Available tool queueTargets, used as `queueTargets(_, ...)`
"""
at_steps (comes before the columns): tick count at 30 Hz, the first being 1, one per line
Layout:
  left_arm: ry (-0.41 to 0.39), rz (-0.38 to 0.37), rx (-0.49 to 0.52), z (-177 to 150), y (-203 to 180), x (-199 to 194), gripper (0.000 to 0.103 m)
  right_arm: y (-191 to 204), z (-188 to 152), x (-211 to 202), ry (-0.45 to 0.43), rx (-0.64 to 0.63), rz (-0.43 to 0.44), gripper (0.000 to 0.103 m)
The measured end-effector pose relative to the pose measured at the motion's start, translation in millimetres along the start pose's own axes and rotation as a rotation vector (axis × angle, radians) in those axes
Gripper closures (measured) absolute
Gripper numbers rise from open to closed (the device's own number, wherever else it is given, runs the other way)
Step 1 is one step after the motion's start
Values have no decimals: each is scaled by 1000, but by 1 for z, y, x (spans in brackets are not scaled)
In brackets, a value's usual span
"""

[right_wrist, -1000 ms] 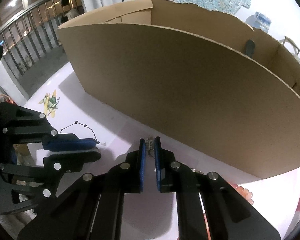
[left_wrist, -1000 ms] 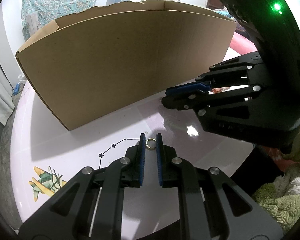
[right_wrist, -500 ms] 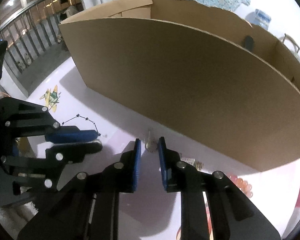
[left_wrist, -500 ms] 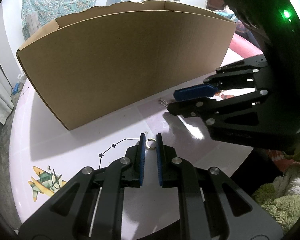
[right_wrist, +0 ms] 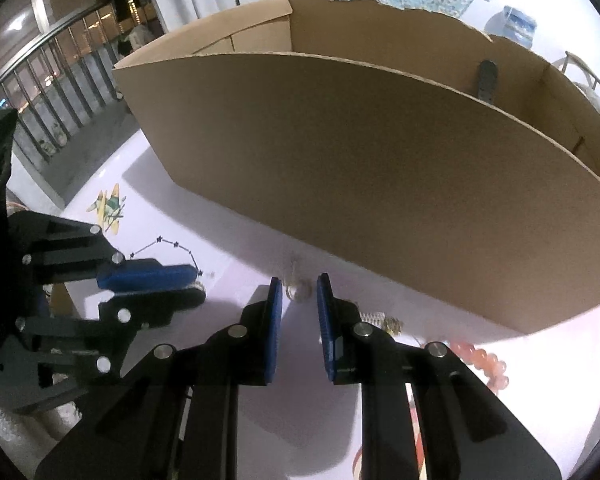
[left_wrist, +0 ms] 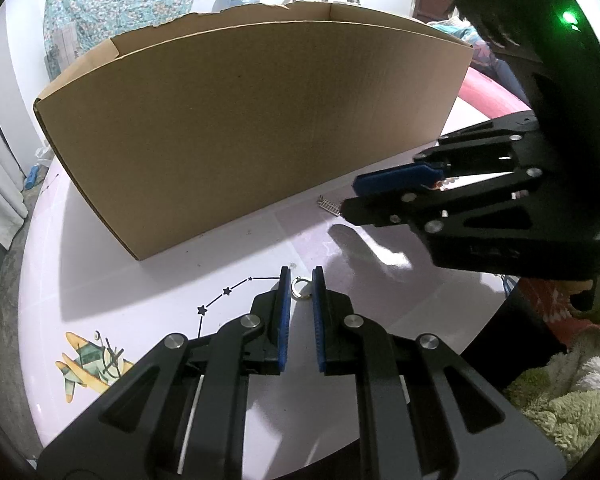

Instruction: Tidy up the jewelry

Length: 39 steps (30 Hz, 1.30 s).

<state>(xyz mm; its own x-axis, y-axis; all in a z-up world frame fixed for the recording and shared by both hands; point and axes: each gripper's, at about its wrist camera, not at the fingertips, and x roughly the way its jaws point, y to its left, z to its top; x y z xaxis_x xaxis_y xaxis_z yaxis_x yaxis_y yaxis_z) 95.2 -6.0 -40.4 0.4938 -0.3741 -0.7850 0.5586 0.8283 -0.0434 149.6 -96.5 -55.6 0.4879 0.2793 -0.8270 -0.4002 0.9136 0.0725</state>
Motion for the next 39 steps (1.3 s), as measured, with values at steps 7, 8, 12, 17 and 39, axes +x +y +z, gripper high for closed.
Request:
queueTargets(7, -5, -5, -9, -3, 3, -2, 93, 4, 1, 2, 5, -10, 22, 85)
queueTargets(8, -5, -6, -9, -4, 3, -3, 93, 3, -1, 1, 5, -13, 20, 86)
queueTargets(12, -5, -7, -8, -4, 3, -3, 93, -1, -2, 0, 8, -9, 13, 92)
queueTargets(17, -6, -5, -10, -4, 3, -3, 93, 3, 3, 2, 25, -2, 15, 93)
queueTargets(39, -5, -5, -6, -5, 4, -4, 93, 14, 12, 16, -7, -68, -16, 92)
